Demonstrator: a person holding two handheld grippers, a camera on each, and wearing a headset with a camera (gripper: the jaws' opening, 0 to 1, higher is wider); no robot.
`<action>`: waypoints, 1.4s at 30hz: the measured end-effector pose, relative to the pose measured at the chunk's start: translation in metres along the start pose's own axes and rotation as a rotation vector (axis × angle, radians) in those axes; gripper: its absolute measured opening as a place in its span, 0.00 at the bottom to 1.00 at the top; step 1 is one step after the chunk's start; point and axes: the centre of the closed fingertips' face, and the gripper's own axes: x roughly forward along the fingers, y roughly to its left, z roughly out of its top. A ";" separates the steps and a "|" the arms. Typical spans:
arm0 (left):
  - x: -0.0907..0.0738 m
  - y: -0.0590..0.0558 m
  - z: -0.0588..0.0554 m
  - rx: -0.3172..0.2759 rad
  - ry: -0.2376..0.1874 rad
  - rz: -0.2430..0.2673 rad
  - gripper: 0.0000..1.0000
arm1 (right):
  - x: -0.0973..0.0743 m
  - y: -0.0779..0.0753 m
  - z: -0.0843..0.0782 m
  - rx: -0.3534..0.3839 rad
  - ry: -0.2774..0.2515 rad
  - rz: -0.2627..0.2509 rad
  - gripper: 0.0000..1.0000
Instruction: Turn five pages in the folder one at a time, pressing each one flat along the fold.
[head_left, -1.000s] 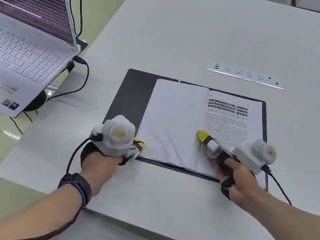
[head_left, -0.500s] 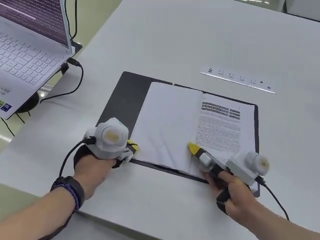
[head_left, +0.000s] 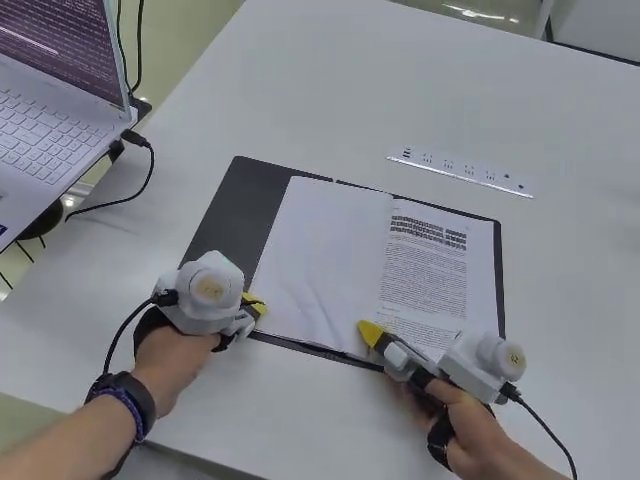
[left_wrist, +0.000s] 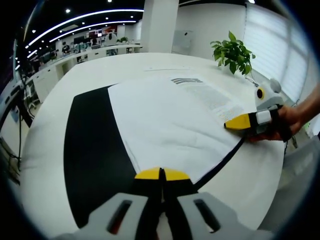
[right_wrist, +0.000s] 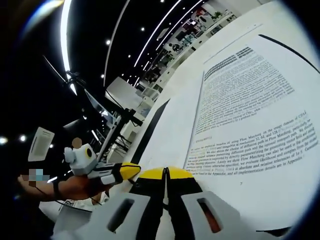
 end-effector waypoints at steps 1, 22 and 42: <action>0.000 0.000 0.000 -0.001 -0.001 0.000 0.00 | -0.001 0.001 -0.001 -0.002 -0.002 -0.001 0.00; -0.001 0.000 0.000 -0.049 -0.010 0.000 0.00 | -0.006 0.003 -0.009 0.039 -0.002 -0.038 0.00; -0.009 -0.007 0.012 -0.159 -0.008 -0.017 0.10 | -0.025 0.007 0.021 0.115 -0.101 -0.070 0.04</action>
